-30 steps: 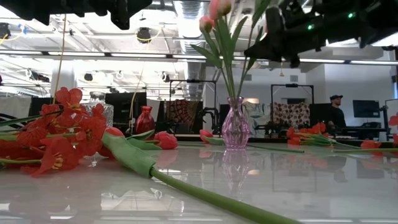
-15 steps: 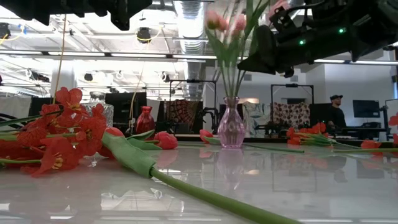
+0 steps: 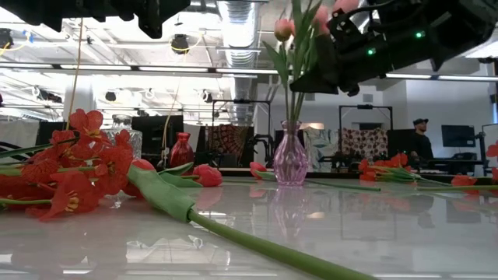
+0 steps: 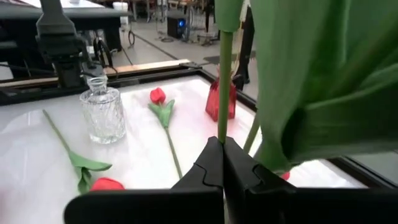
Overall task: Sort flowers into vase by color
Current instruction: Put the pink tulip into the purple vase
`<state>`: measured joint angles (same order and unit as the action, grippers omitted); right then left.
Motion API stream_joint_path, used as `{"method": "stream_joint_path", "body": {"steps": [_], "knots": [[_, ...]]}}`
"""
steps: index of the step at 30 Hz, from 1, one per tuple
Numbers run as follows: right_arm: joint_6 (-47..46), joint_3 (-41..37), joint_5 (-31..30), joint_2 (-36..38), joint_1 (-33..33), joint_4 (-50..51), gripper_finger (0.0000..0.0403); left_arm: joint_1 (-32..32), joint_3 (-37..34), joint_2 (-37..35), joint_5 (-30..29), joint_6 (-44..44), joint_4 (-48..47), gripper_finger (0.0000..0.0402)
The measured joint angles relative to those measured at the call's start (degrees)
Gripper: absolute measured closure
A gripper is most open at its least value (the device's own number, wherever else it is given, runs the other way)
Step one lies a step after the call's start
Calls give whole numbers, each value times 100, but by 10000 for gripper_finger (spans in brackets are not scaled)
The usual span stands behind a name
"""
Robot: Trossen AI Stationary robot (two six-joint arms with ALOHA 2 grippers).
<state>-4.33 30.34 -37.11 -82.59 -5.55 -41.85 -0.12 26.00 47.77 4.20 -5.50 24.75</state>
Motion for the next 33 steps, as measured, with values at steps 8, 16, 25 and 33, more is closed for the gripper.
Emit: {"method": "stream_joint_path", "body": {"steps": [8,16,25,33], "knots": [[-263,261,292,-2,233,630,383,0,0,0,45,7,-15,162],[-383,261,445,-2,346,872,383,-2,0,0,55,15,-134,162],[-379,261,585,-2,344,1097,382,-2,0,0,57,17,-142,161],[-272,261,587,-2,346,1159,370,-2,0,0,59,77,-140,161]]}}
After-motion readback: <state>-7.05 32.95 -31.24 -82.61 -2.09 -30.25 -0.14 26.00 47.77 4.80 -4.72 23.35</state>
